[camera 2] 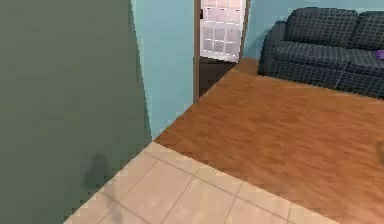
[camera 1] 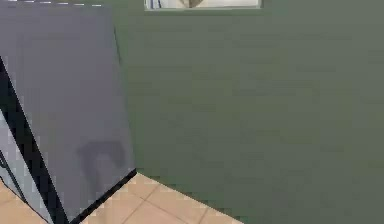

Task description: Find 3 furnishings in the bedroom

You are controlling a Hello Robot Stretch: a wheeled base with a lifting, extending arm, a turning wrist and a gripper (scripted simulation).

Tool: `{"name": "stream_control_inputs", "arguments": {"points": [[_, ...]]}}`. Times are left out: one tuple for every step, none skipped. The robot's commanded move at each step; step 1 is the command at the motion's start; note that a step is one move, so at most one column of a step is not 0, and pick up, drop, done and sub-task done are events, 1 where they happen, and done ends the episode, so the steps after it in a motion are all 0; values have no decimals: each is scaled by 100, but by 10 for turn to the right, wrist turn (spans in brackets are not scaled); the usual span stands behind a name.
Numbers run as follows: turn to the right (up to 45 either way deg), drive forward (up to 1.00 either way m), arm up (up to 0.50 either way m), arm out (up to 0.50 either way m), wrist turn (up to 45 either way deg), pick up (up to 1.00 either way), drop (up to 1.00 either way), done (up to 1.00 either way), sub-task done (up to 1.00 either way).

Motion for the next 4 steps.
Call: {"name": "stream_control_inputs", "arguments": {"points": [[450,0,0,0,0,0,0,0,0],[450,0,0,0,0,0,0,0,0],[150,0,0,0,0,0,0,0,0],[0,100,0,0,0,0,0,0,0]]}}
